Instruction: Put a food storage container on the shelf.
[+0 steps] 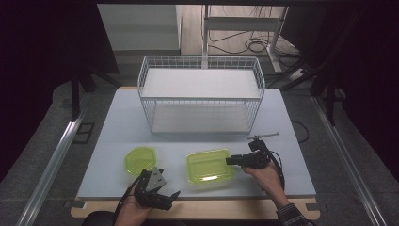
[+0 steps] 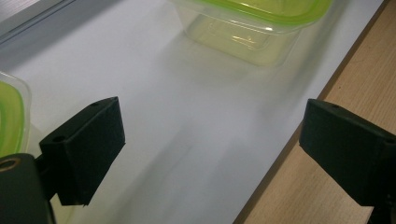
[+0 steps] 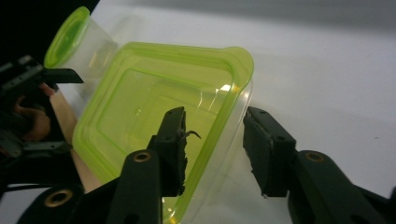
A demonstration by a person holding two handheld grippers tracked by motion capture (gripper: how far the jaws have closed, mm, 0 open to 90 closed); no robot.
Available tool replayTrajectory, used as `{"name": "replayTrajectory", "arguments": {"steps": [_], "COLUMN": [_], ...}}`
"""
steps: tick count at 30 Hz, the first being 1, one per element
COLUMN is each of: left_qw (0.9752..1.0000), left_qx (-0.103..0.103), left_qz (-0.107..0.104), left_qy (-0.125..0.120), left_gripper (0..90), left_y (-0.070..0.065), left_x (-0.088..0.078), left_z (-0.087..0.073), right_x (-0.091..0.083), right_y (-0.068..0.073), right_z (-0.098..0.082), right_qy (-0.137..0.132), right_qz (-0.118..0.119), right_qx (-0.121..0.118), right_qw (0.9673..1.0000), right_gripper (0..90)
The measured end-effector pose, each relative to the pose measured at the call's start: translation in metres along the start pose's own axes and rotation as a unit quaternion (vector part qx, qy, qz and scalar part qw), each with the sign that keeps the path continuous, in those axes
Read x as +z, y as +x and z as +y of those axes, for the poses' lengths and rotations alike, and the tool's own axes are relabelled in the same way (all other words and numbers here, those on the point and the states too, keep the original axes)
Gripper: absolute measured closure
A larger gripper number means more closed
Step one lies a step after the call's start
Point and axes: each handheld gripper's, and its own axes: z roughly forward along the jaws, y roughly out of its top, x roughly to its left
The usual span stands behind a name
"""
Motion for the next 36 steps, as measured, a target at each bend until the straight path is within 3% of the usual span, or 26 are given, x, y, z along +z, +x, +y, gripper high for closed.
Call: {"name": "replayTrajectory", "arguments": {"steps": [8,12,19,25,36], "left_qw": [1.0,1.0,1.0,1.0,1.0], "left_qx": [0.004,0.005,0.005,0.002,0.0], "left_qz": [0.0,0.001,0.002,0.001,0.0], "left_qy": [0.002,0.001,0.0,-0.004,-0.006], "left_gripper": [6.9,6.9,6.9,7.0,7.0], "left_y": [-0.001,-0.001,0.0,0.0,0.0], "left_x": [0.0,0.0,-0.001,-0.002,-0.002], "left_z": [0.0,0.0,0.0,0.0,0.0], "right_x": [0.006,0.007,0.006,-0.005,-0.032], "right_y": [-0.006,-0.007,-0.001,-0.002,0.002], "right_z": [0.001,0.002,0.003,0.005,0.019], "right_qy": [0.02,0.022,0.019,-0.011,-0.062], "right_qz": [0.018,0.052,0.053,0.064,0.059], "right_qx": [0.046,0.067,0.06,0.072,0.066], "right_qw": [0.9986,0.9961,0.9966,0.9953,0.9942], "right_gripper": [71.5,78.7,80.2,80.2,80.1]}}
